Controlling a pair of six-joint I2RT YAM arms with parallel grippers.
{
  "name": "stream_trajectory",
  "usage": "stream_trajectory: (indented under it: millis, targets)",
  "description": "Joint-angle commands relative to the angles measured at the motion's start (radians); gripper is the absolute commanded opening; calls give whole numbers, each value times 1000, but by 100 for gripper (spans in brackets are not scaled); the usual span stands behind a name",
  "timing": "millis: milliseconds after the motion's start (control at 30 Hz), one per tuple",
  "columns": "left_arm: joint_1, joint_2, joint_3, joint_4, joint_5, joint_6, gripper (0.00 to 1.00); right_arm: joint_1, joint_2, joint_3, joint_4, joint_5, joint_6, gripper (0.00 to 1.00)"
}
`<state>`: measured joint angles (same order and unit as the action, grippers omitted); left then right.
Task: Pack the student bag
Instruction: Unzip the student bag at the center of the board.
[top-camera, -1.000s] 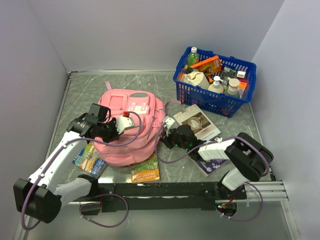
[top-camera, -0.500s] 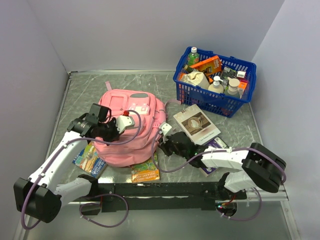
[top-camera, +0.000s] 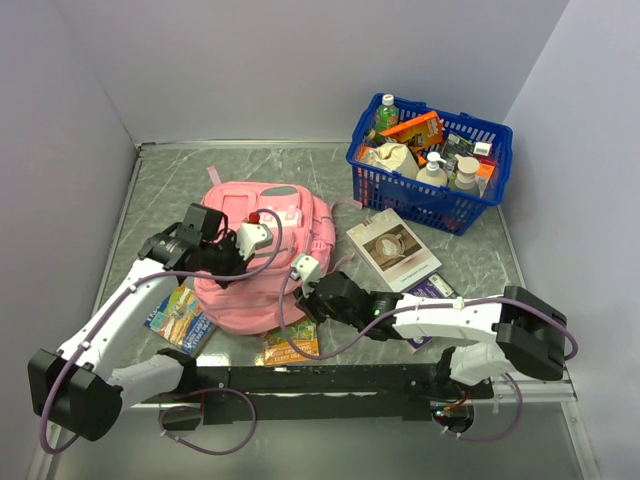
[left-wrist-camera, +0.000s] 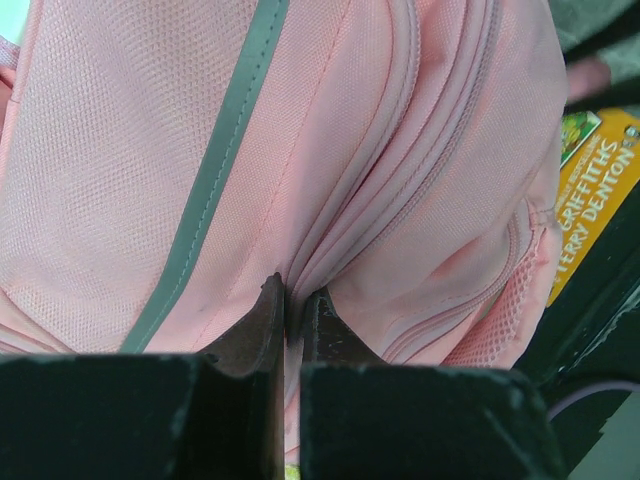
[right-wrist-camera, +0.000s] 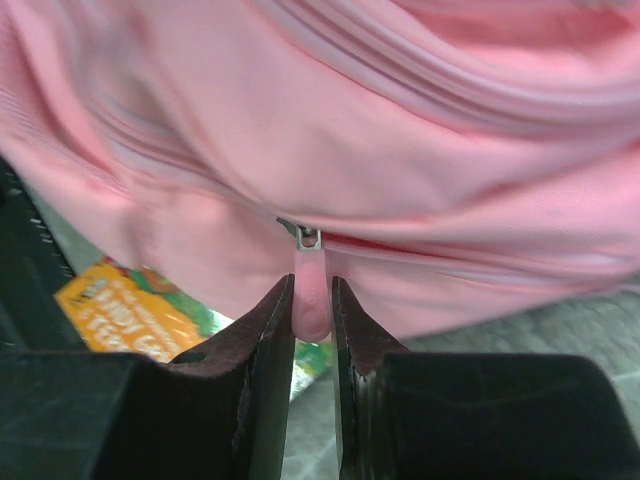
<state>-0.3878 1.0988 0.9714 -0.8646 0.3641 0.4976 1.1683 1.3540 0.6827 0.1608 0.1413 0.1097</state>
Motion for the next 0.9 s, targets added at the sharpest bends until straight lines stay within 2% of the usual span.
stream_trajectory:
  millis: [0,200,400,533,700,867]
  targets:
    - [-22,7,64,130,46,-140,1,63,-10,86,-10,-9,24,0]
    - [-60,47,75,160,-74,-217,1,116,-39,118,-43,14,28,0]
    - [-75,111,134,208,-126,-342,1,166,-6,170,-49,21,16,0]
    - [-95,133,168,291,-105,-419,1,185,51,230,-53,-5,-37,0]
    - [-105,217,291,253,-57,-475,1,199,105,325,-153,7,-71,0]
    - [-105,214,351,242,-45,-523,1,202,79,278,-239,50,-25,0]
